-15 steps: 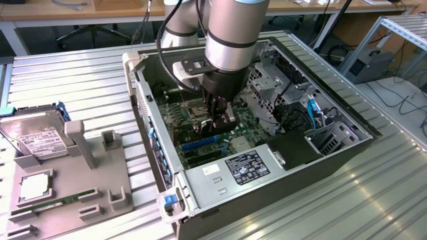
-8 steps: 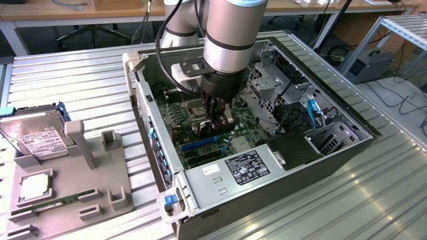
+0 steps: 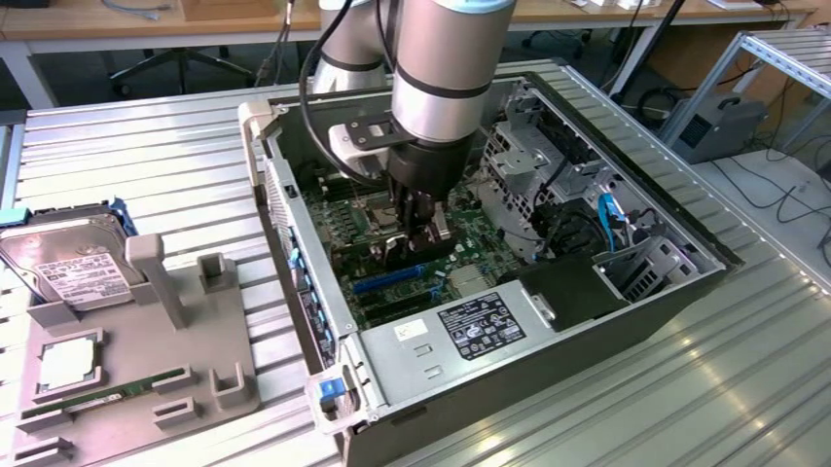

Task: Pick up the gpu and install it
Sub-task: 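Insert the gpu into the slot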

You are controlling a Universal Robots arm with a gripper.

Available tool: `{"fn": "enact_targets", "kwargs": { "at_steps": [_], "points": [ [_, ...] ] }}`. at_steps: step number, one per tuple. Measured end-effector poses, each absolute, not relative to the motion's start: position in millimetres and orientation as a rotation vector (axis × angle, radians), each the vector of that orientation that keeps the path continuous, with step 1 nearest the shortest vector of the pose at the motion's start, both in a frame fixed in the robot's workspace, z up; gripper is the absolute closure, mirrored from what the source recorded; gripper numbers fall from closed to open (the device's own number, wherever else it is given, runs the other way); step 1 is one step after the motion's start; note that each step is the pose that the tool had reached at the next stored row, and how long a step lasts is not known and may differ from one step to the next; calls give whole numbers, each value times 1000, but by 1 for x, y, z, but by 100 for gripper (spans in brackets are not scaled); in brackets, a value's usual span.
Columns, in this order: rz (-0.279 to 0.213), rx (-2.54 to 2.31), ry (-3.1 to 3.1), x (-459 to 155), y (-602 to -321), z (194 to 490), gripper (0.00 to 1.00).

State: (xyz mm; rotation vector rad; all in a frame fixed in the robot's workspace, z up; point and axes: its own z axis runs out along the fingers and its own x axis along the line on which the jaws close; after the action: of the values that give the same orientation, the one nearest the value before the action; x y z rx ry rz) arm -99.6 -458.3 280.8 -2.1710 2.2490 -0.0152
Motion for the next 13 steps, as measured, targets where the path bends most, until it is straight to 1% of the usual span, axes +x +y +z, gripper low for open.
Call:
{"fn": "enact_targets", "kwargs": {
  "at_steps": [13],
  "points": [
    [-15, -2171, 2249, -106, -458, 270, 73]
  ]
}}
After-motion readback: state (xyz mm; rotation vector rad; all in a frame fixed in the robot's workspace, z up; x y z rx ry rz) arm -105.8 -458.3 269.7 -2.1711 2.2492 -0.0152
